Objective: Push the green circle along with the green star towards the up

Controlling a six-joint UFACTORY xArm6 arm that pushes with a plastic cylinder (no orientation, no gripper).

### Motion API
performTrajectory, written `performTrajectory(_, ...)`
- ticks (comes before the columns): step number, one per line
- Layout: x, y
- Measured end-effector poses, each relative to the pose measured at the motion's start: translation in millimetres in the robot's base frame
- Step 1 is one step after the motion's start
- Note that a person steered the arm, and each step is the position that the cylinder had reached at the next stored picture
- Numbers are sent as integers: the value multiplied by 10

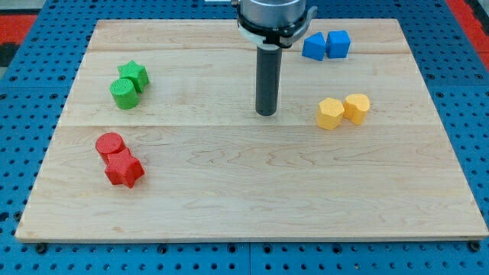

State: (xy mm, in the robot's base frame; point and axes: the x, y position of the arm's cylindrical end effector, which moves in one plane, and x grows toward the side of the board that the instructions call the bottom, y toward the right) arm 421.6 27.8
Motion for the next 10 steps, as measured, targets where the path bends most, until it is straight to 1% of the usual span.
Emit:
performTrajectory(2,47,-293)
performTrajectory(4,47,-1471)
performTrajectory(5,-9,-2221)
performTrajectory(6,-254,-2342)
performTrajectory(8,-644,-2305)
performTrajectory(9,-657,-2258)
performTrajectory(10,-538,-2185)
